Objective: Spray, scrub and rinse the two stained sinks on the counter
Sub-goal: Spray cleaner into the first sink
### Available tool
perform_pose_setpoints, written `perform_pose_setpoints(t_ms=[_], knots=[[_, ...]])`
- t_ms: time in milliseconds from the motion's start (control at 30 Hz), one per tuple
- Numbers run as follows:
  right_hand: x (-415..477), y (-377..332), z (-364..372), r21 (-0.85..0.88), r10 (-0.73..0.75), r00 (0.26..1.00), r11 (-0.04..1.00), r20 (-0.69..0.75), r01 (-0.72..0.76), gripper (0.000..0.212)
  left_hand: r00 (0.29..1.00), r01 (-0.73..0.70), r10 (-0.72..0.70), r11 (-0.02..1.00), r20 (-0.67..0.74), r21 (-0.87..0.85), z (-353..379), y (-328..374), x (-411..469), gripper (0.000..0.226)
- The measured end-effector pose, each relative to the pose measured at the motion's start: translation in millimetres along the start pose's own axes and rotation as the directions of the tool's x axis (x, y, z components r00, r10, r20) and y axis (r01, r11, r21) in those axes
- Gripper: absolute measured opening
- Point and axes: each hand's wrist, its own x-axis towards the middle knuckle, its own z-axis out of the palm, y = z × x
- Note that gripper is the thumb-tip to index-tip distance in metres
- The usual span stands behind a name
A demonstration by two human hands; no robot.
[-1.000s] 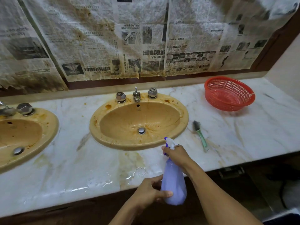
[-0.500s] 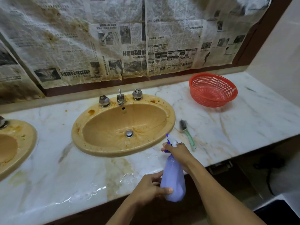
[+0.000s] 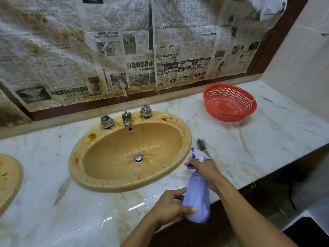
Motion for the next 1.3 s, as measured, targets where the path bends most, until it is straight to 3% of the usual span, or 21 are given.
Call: perform_pose_setpoints(t_ms=[167,400,633,733,833,1067,1300], knots=[[16,-9,-2,-0.051,0.056,0.994,0.997,-0.092,-0.061,0.022,0.999,-0.011,0.011,1.000,0.040,-0.007,-3,13,13,0.048],[50,-38,-10,-0.100,0.015,0.997,0.995,0.082,-0.007,0.032,1.000,-0.005,0.005,0.998,-0.003,-0.066,-5,31,43,0.047],[100,-56,-14,-0.231,0.072,0.997,0.970,-0.032,-0.077,0.025,1.000,0.002,-0.004,0.992,-0.015,-0.123,-1,56,74,0.044],[114,-66,-16,-0.225,0.072,0.996,0.973,0.045,-0.061,0.027,1.000,-0.003,-0.002,0.988,-0.028,-0.157,-3,60,89,0.045],[126,-76,-19,-0.189,0.092,0.990,0.979,0.104,-0.071,0.015,0.999,-0.013,0.007,0.984,-0.035,-0.177,-3,65,100,0.042],[152,-82,-14,-0.253,0.070,0.998,0.965,0.008,-0.066,0.015,0.999,-0.020,0.010,0.979,-0.049,-0.201,-12,71,123,0.042],[169,-104,-2,-0.280,0.090,0.988,0.959,0.128,-0.051,0.004,0.997,-0.027,0.007,0.968,-0.081,-0.250,-27,82,129,0.039]])
